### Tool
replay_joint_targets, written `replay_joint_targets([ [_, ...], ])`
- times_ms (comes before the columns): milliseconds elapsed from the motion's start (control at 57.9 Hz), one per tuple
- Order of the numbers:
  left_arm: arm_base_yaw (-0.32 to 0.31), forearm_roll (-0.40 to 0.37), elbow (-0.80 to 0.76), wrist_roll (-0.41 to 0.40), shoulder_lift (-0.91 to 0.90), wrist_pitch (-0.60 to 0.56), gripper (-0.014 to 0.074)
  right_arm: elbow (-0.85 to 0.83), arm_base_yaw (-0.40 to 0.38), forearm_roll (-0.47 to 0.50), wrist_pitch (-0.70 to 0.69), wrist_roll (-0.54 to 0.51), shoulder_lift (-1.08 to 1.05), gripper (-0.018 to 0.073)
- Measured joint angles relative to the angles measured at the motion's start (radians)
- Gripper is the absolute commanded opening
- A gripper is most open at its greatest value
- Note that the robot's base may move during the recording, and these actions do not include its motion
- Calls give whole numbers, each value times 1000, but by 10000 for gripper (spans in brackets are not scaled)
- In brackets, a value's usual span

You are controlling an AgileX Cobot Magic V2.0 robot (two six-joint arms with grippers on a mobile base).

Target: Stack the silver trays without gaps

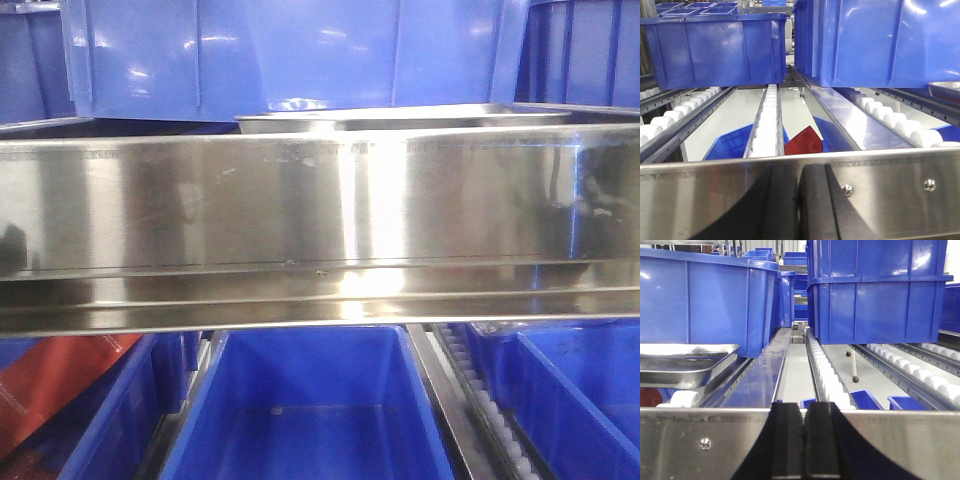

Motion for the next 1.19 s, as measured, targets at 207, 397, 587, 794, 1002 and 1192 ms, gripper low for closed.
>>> replay_joint_targets([
  [207,0,0,0,0,0,-13,-6,0,0,0,-11,0,0,-81],
  [397,0,0,0,0,0,-121,-6,0,0,0,-45,0,0,-81],
  [587,0,-23,-3,0,0,-288,-6,0,0,2,-117,0,0,-81],
  [794,0,-63,-184,0,-3,-290,-6,-32,0,4,-130,0,-2,-81],
  [1002,0,-70,-503,0,19,79,-6,-254,0,18,81,2,-4,-81],
  [1192,0,-83,-684,0,129,179,-6,-479,0,26,343,2,-6,-81],
])
